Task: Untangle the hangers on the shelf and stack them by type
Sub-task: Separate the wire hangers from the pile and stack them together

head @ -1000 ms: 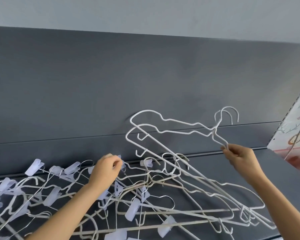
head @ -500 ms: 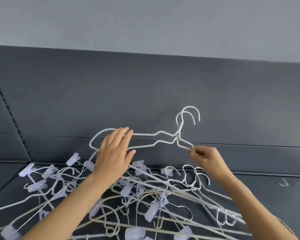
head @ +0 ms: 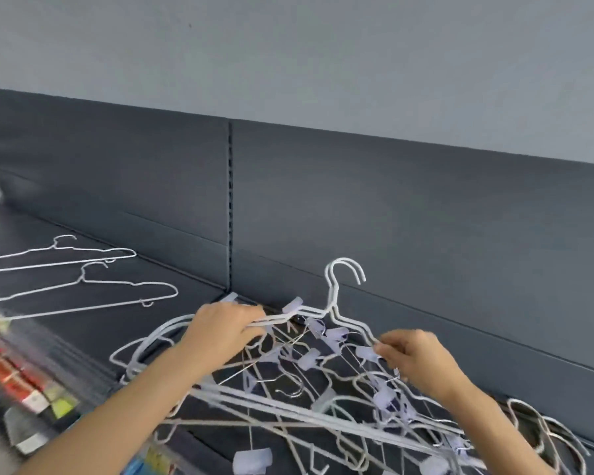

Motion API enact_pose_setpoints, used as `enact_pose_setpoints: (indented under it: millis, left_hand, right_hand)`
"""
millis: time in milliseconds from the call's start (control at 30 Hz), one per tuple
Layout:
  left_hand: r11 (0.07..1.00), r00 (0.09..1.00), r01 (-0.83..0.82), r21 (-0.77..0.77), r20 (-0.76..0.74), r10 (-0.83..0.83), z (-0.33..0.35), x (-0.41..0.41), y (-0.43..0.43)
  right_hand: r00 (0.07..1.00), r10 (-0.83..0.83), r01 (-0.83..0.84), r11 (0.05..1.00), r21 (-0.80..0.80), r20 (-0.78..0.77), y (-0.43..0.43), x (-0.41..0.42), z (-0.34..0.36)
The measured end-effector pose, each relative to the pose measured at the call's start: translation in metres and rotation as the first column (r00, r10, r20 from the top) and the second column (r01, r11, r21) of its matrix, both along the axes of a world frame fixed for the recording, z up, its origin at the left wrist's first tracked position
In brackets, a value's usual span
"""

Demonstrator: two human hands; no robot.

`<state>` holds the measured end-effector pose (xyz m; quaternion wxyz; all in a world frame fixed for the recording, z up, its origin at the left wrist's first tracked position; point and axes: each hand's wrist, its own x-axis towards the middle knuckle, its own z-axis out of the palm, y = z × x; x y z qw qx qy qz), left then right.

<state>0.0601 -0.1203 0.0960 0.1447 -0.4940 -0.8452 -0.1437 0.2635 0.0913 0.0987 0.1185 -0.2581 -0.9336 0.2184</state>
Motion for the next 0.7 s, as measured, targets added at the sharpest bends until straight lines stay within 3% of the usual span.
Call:
enact_pose_setpoints:
  millis: [100, 200, 300, 400, 500, 700]
  left_hand:
    - [0.994, 0.986, -0.092, 0.053, 0.144, 0.084, -0.005, -0.041, -0.058]
    - [0.973, 0.943, -0.213, 0.092, 0.281, 0.180, -0.009, -0.090, -0.120]
    - [0.951, 0.932, -0.295, 0.094, 0.246, 0.265, -0.010, -0.141, -0.183]
    - [0.954, 0.953, -0.277, 0.115, 0.158, 0.258, -0.007, -0.187, -0.235]
    - [0.960, 0.961, -0.258, -0.107, 0.077, 0.267, -0.002, -0.211, -0.272]
    - [0.879, 0.928, -0.228, -0.419, 0.179, 0.326, -0.003, -0.250, -0.313]
  right_hand:
    - [0.990, 0.016, -0.048, 0.973, 0.227, 0.141, -0.039, -0.046, 0.001]
    - [0.994, 0.078, -0.094, 0.961, 0.261, 0.070, -0.089, -0.106, -0.003]
    - [0.987, 0.159, -0.161, 0.963, 0.216, 0.028, -0.144, -0.167, -0.004]
    - [0.981, 0.192, -0.183, 0.965, 0.191, -0.033, -0.184, -0.226, -0.002]
    - [0.985, 0.171, -0.167, 0.975, 0.145, -0.014, -0.205, -0.276, -0.001]
    - [0.970, 0.231, -0.235, 0.971, 0.052, 0.073, -0.220, -0.363, -0.001]
